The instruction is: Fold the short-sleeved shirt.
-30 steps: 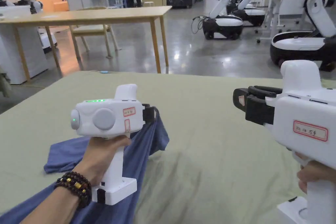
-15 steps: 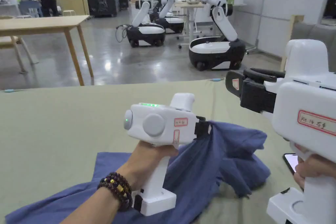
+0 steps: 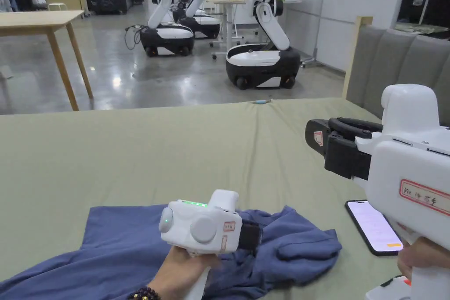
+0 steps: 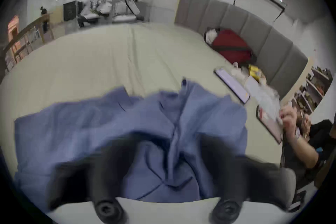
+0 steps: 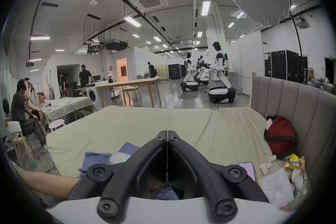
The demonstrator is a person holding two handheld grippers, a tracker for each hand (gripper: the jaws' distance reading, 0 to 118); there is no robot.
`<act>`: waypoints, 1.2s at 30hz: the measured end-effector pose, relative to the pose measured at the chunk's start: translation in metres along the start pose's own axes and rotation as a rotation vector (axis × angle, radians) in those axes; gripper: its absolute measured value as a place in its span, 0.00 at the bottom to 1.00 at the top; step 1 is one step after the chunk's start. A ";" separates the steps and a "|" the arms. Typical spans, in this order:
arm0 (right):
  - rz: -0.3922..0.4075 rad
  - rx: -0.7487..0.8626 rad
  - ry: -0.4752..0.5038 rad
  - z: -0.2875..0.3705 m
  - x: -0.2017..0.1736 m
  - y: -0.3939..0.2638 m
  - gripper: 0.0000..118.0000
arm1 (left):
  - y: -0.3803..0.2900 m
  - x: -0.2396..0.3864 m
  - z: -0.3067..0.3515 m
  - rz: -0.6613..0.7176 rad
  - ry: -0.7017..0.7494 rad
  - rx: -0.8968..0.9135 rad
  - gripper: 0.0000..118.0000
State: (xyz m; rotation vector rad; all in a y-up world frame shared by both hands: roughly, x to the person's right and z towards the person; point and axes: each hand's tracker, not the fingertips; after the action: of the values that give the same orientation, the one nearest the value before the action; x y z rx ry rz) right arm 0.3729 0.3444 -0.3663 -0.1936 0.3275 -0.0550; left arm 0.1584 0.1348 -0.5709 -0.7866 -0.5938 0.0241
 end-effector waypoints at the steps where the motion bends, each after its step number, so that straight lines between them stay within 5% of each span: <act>1: -0.002 0.000 0.007 0.000 -0.004 0.000 0.01 | 0.006 -0.005 0.017 0.013 0.009 0.072 0.92; 3: 0.000 0.002 0.012 0.000 -0.012 -0.001 0.01 | 0.016 -0.017 0.062 0.031 0.015 0.221 0.99; 6: -0.001 0.005 0.037 0.000 -0.026 0.002 0.01 | 0.026 -0.046 0.135 0.055 0.120 0.277 0.95; 7: -0.004 0.010 0.052 0.000 -0.032 0.003 0.01 | 0.024 -0.059 0.165 0.060 0.145 0.314 0.84; 8: -0.004 0.015 0.068 0.001 -0.037 0.003 0.01 | 0.019 -0.072 0.193 0.052 0.180 0.353 0.63; 9: -0.004 0.020 0.081 0.002 -0.042 0.003 0.01 | 0.014 -0.083 0.217 0.049 0.237 0.381 0.21; 10: -0.003 0.022 0.096 0.002 -0.048 0.004 0.01 | 0.008 -0.096 0.241 0.042 0.320 0.386 0.04; 14: 0.002 0.030 0.151 0.009 -0.069 0.003 0.01 | -0.035 -0.153 0.326 0.163 0.441 0.408 0.02; 23: 0.017 0.028 0.199 0.005 -0.096 0.002 0.01 | -0.120 -0.229 0.353 0.315 0.627 0.215 0.03; 25: 0.018 0.018 0.196 0.000 -0.097 -0.001 0.01 | -0.133 -0.242 0.333 0.328 0.646 0.163 0.31; 27: 0.018 0.001 0.190 -0.003 -0.097 -0.004 0.01 | -0.141 -0.268 0.308 0.346 0.675 0.091 0.82; 36: 0.036 -0.077 0.128 -0.023 -0.088 -0.016 0.01 | -0.172 -0.302 0.244 0.388 0.656 -0.103 0.82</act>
State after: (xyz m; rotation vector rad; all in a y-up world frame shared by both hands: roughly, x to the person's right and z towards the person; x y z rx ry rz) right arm 0.2822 0.3316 -0.3564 -0.2613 0.4612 -0.0191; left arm -0.2523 0.1010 -0.4695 -0.9397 0.1838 0.0882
